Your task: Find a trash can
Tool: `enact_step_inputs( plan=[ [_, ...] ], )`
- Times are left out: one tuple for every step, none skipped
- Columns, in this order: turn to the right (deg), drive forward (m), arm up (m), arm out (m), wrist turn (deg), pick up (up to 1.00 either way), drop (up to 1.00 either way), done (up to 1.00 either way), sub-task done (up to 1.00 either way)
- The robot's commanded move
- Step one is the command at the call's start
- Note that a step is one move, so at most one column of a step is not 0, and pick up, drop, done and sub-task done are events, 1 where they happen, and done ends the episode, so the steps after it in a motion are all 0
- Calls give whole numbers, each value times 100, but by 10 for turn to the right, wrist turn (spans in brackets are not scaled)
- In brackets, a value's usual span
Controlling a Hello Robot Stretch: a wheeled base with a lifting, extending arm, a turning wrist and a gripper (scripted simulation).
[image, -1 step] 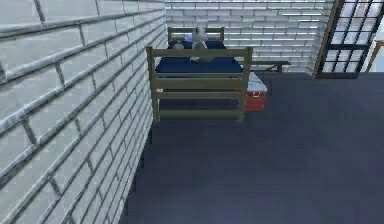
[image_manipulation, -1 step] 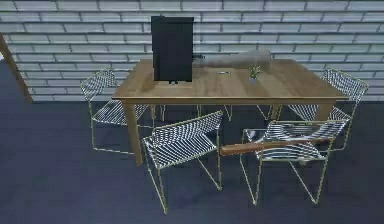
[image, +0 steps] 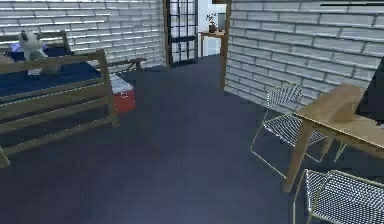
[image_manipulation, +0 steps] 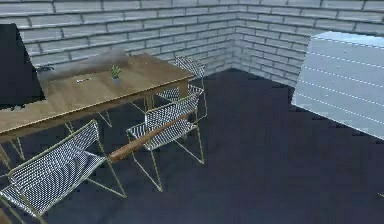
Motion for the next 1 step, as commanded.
enact_step_inputs(
  plan=[
    [0,100,0,0,0,0,0,0,0]
  ],
)
